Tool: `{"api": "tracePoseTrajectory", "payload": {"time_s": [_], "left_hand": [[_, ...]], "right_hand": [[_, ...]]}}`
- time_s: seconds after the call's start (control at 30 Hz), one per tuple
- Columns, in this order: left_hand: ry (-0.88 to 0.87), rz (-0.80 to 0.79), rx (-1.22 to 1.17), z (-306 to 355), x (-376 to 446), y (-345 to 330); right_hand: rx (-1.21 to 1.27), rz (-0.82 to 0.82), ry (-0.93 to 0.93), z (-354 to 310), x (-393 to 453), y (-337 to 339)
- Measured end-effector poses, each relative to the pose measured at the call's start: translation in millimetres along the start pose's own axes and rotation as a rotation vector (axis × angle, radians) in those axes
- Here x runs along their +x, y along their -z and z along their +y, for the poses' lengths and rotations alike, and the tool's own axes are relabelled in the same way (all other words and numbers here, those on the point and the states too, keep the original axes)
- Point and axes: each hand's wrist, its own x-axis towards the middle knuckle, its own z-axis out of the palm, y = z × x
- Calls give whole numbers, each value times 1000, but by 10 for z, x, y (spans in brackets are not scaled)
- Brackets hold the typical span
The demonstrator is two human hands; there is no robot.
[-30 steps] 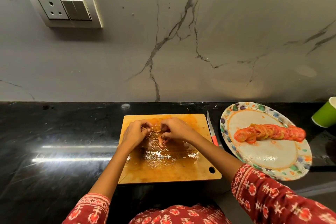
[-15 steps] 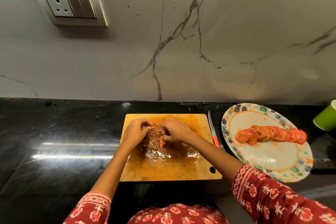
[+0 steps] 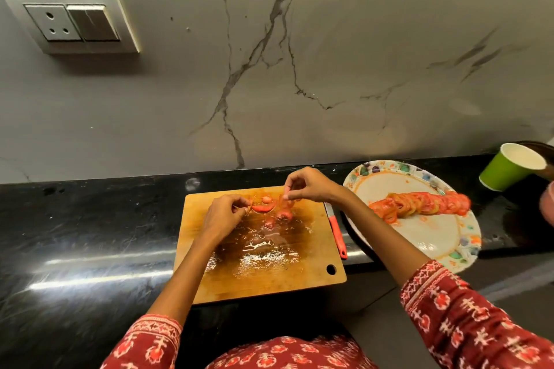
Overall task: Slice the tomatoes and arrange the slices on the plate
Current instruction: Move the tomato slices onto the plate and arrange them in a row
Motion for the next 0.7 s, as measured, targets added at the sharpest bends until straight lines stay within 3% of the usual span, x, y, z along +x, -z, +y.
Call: {"api": "tracePoseTrajectory", "payload": {"time_s": [0.17,0.33,0.7], "left_hand": [[-110,-61,0,351,103,-195],[-191,-144,-31,638,177,-419],[-290,-276,-9,1062,202,-936]], "right_hand": [[-135,207,-119,248,-294,477],[-345,300,-326,568,-618,634],[-193,397,-453,1043,-1035,657]]}}
